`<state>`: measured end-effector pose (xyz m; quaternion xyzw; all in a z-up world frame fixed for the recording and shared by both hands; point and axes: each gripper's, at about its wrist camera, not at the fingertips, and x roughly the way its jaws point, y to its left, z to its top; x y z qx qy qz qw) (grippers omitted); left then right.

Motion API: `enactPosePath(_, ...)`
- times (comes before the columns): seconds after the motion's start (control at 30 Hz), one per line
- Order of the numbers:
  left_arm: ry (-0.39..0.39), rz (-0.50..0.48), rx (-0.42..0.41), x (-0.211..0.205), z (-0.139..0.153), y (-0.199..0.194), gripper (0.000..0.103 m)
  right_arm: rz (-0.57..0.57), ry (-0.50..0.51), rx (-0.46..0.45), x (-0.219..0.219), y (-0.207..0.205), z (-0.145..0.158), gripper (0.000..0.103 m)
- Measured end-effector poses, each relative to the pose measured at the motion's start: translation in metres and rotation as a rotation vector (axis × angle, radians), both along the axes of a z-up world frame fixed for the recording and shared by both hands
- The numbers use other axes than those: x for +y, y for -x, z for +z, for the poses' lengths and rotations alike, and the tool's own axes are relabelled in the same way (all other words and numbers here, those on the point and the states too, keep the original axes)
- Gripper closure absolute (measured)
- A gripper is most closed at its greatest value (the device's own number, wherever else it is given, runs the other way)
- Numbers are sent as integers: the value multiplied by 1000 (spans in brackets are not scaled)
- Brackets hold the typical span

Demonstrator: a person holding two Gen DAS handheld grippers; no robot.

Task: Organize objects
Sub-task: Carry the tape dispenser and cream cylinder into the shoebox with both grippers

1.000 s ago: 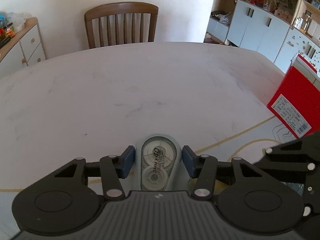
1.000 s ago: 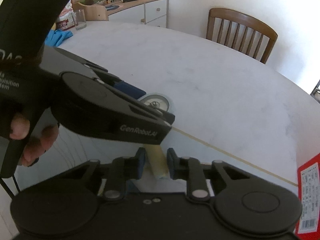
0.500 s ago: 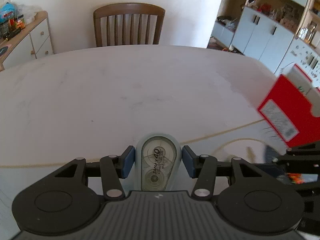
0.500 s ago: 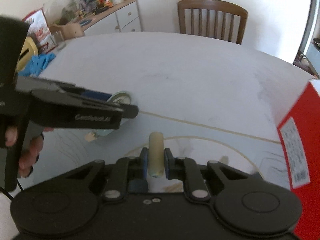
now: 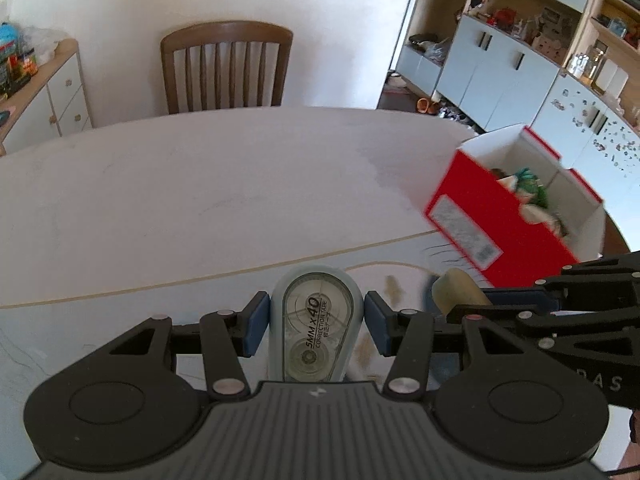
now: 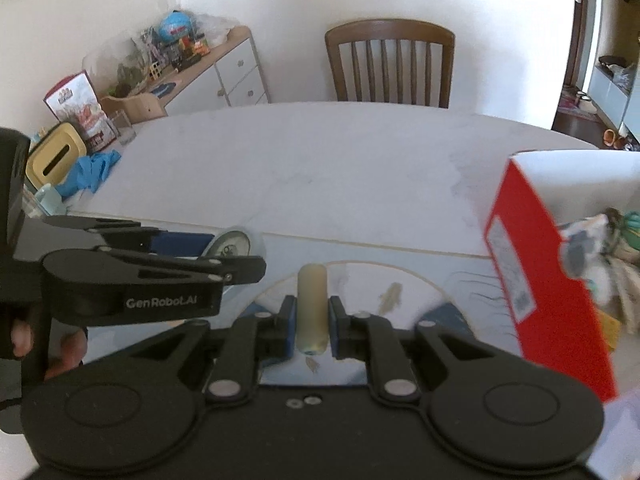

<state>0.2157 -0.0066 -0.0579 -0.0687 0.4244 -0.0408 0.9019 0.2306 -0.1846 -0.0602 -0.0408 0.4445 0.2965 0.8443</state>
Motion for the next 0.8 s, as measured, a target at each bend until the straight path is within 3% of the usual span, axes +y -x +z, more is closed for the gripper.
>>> enactPosePath(0.4,-26,-32,-48,-68,57,13,52,-46,-30,-36,-73,13,44,89)
enactPosePath(0.8,-34,-72,-85,-155,83,2,52,-56,-53,-61,-156,1,72,89)
